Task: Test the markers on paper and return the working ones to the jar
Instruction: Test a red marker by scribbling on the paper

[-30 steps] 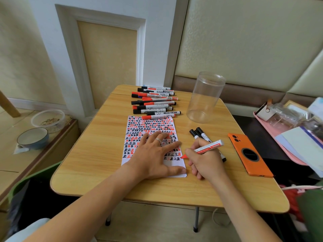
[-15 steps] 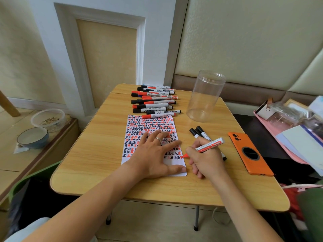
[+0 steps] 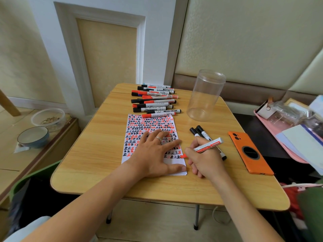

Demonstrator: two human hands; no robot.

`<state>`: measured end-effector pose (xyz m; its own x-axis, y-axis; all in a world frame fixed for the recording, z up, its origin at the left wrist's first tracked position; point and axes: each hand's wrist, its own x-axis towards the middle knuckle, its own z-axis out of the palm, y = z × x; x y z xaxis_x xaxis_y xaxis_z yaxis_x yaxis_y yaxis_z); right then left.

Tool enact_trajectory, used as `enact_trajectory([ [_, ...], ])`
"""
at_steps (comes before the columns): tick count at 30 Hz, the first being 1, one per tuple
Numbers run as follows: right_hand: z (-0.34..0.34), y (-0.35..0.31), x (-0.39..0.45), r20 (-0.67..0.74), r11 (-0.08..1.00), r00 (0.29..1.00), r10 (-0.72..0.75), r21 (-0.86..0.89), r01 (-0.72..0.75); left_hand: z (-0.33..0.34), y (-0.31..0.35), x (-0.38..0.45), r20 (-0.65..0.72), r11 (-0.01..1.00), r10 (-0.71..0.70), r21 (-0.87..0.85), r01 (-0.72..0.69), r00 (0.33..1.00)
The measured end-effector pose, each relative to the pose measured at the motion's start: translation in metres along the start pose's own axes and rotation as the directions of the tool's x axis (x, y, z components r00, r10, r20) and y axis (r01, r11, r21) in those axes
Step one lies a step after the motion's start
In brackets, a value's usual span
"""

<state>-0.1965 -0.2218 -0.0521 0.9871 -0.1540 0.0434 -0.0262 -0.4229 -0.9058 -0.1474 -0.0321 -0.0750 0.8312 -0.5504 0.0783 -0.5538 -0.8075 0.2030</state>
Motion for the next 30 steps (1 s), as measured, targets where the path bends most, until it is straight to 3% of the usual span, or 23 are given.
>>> enact_trajectory([
  [14,0.001,0.001,0.002,-0.036,1.0,0.999,0.003,-0.011,-0.003,0.003,-0.001,0.0,-0.012,1.0,0.006,-0.022,-0.006,1.0],
  [21,0.007,-0.01,0.005,-0.097,0.969,0.985,-0.144,0.19,0.16,0.003,-0.002,0.0,-0.073,0.992,0.0,-0.125,-0.009,0.997],
  [27,0.016,-0.008,0.011,-0.031,0.986,0.988,-0.153,0.06,0.155,-0.006,-0.006,-0.004,-0.126,0.942,-0.02,-0.335,-0.023,0.992],
  [30,0.015,-0.006,0.012,-0.035,0.988,0.99,-0.137,0.063,0.139,-0.018,-0.014,-0.007,-0.149,0.944,-0.086,-0.329,0.033,0.985],
])
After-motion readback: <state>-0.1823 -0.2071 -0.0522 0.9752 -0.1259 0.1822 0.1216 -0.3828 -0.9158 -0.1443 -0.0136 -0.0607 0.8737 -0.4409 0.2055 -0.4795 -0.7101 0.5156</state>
